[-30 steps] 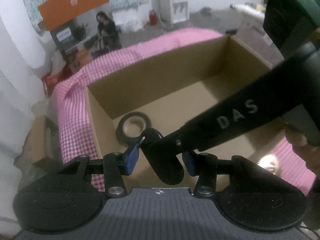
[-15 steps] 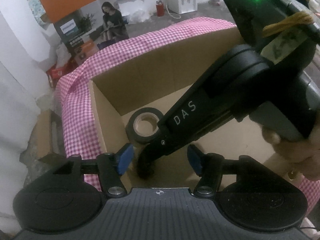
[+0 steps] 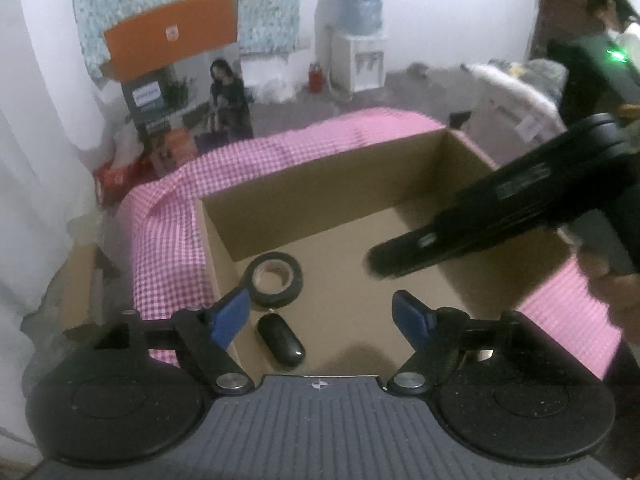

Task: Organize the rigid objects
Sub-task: 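Return the right gripper to the pink bowl and grasp a small black bottle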

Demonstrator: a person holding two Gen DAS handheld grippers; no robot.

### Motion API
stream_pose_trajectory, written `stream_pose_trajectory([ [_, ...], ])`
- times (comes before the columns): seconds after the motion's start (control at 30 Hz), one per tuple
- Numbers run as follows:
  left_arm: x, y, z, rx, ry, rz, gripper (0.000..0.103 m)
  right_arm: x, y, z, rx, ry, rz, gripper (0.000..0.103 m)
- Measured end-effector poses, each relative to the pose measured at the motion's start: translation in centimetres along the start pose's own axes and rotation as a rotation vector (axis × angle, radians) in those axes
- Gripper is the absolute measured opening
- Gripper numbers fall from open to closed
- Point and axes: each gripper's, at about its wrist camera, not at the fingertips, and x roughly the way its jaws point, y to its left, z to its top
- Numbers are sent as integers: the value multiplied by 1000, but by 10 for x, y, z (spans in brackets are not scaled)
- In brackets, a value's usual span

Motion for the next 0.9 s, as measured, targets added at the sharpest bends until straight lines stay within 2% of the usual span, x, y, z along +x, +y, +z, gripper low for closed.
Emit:
stream_pose_trajectory([
  [0.1, -19, -7, -13, -9, -43, -54, 80, -46, 4, -25, -25, -83, 6, 19],
  [0.17, -29, -13, -23, -26, -54, -109, 86, -79, 5, -44, -38, -138, 1, 19],
  [0.27, -40, -23, -37, -47, -83, -168, 89, -131, 4, -77, -54, -222, -27, 19],
  [0.37, -45, -43, -53, -20, -109, -190, 89, -186, 7, -107, -88, -319, -99, 19],
  [0.47, -43, -64, -68, -6, -110, -220, 89, -238, 19, -136, -136, -418, -213, 19],
  [0.57, -37, -81, -81, 8, -106, -243, 89, -278, 31, -160, -184, -480, -299, 22],
  [0.63, -30, -93, -89, 34, -95, -248, 89, -286, 35, -172, -204, -485, -341, 33],
  [0.67, -26, -99, -93, 53, -86, -244, 89, -283, 35, -176, -210, -473, -353, 46],
  [0.7, -23, -105, -98, 67, -79, -237, 89, -276, 32, -180, -215, -456, -362, 52],
  [0.8, -12, -117, -106, 107, -48, -222, 86, -239, 20, -187, -227, -381, -365, 52],
  [0.9, 0, -120, -108, 119, -14, -212, 79, -194, -2, -193, -193, -294, -311, 52],
])
